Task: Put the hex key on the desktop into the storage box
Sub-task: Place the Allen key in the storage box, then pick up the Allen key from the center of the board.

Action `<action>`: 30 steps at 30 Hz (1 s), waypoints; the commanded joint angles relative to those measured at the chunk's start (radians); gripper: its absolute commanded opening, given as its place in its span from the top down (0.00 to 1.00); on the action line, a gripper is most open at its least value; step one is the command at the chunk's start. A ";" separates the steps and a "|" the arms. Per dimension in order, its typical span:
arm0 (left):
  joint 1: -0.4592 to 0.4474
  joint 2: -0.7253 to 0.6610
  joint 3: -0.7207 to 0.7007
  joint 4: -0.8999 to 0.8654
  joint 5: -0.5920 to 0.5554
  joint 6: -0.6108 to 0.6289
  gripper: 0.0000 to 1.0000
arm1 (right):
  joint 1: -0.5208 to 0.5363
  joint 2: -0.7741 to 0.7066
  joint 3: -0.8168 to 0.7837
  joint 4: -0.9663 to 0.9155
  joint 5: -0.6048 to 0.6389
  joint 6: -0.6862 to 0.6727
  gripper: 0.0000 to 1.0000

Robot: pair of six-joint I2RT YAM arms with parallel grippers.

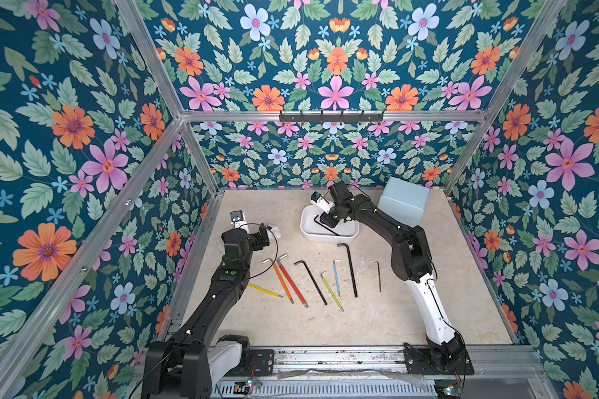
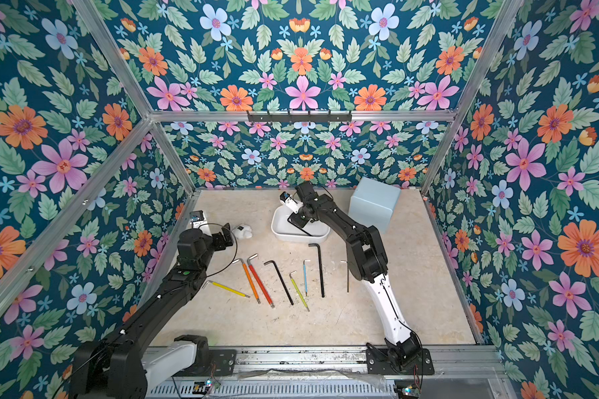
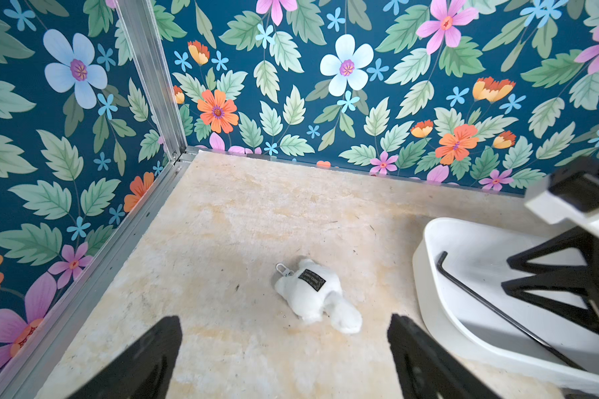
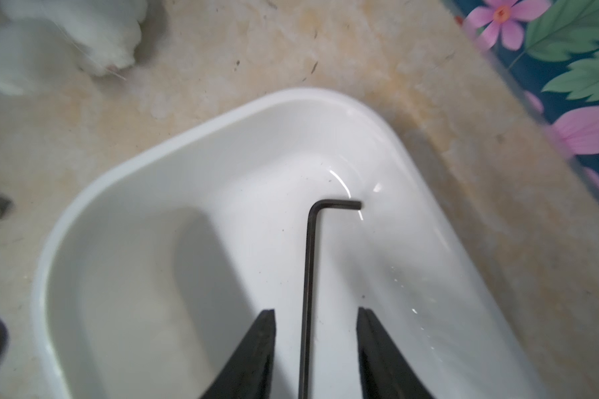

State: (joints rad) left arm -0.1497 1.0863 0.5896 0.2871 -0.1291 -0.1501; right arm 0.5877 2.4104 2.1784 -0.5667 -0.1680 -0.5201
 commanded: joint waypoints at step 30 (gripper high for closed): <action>-0.002 0.003 0.036 -0.023 0.049 -0.069 0.01 | -0.124 -0.962 -1.102 -0.108 0.295 0.853 0.26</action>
State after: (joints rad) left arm -0.1513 1.0847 0.6128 0.2604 -0.0982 -0.2089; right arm 0.4637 1.4345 1.0958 -0.6231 0.1562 0.2626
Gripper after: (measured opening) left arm 0.994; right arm 0.746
